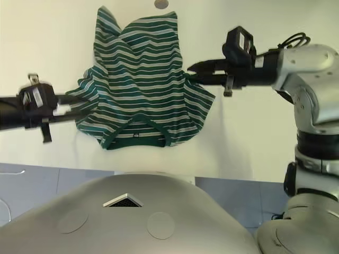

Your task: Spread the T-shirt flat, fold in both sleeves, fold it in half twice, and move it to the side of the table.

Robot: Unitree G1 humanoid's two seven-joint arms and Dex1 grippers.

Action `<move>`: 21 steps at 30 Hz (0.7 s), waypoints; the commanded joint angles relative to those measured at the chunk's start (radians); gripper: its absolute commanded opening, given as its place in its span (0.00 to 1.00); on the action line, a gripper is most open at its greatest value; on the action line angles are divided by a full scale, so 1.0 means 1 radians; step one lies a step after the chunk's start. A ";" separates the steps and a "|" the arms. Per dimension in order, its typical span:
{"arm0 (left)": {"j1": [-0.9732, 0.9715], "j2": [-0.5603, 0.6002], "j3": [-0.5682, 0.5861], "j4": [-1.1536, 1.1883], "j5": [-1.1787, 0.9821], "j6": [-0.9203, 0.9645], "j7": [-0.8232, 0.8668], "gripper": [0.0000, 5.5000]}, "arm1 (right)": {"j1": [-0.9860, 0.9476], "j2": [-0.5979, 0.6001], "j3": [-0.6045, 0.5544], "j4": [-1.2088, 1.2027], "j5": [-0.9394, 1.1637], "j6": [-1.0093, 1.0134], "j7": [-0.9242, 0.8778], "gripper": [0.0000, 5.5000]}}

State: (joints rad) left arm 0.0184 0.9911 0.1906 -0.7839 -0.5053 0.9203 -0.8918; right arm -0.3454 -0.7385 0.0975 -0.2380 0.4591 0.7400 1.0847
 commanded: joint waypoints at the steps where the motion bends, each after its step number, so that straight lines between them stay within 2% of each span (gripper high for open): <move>1: -0.059 -0.103 -0.278 0.251 0.220 -0.089 0.167 0.10 | -0.099 0.252 0.224 0.353 -0.242 -0.115 -0.232 0.02; 3: -0.025 -0.092 -0.383 0.334 0.307 -0.154 0.177 0.01 | -0.097 0.293 0.319 0.495 -0.361 -0.214 -0.278 0.00; 4: -0.004 -0.075 -0.405 0.356 0.324 -0.173 0.161 0.00 | -0.074 0.265 0.365 0.525 -0.419 -0.263 -0.270 0.00; 6: 0.071 -0.021 -0.425 0.369 0.348 -0.196 0.122 0.00 | 0.035 0.102 0.430 0.471 -0.500 -0.359 -0.178 0.00; 8: 0.134 0.007 -0.432 0.353 0.351 -0.196 0.108 0.00 | 0.119 -0.025 0.435 0.370 -0.500 -0.398 -0.087 0.00; 11: 0.175 -0.001 -0.414 0.319 0.346 -0.179 0.126 0.00 | 0.149 -0.075 0.423 0.245 -0.463 -0.371 -0.028 0.00; 13: 0.146 -0.033 -0.395 0.339 0.356 -0.178 0.156 0.00 | 0.136 -0.055 0.392 0.204 -0.426 -0.325 -0.027 0.00; 15: 0.119 -0.061 -0.354 0.337 0.323 -0.178 0.157 0.00 | 0.055 0.036 0.290 0.225 -0.322 -0.228 -0.068 0.00; 18: 0.032 -0.146 -0.256 0.342 0.218 -0.155 0.154 0.00 | -0.145 0.234 0.137 0.440 -0.220 -0.137 -0.183 0.00; 20: -0.021 -0.184 -0.204 0.378 0.171 -0.112 0.166 0.00 | -0.230 0.315 0.126 0.638 -0.247 -0.197 -0.237 0.00; 21: -0.042 -0.200 -0.176 0.409 0.148 -0.088 0.173 0.04 | -0.272 0.358 0.127 0.780 -0.280 -0.264 -0.281 0.00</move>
State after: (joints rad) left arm 0.0107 0.8134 -0.0335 -0.4215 -0.3235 0.7869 -0.7312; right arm -0.5672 -0.4397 0.2323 0.3464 0.2270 0.5486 0.8631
